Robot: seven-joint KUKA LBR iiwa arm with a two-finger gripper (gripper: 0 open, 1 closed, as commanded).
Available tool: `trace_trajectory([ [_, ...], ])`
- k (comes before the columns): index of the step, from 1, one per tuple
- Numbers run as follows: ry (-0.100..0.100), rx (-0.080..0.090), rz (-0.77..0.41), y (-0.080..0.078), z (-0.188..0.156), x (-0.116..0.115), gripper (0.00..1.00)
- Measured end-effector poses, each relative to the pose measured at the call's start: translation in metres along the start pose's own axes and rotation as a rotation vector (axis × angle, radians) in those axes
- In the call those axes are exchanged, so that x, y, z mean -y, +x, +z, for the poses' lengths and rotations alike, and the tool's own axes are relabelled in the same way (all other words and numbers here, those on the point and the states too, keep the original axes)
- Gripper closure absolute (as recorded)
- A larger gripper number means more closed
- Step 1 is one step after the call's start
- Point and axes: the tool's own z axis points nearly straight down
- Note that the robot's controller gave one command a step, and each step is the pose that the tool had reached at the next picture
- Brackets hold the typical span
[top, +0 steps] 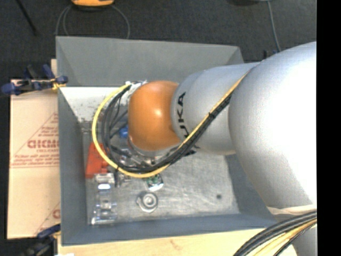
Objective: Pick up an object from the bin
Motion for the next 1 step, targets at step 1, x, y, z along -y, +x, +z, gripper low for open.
trace_trajectory([
  [1,-0.001,0.003,0.003,-0.0006,-0.0017,-0.0001,0.0],
])
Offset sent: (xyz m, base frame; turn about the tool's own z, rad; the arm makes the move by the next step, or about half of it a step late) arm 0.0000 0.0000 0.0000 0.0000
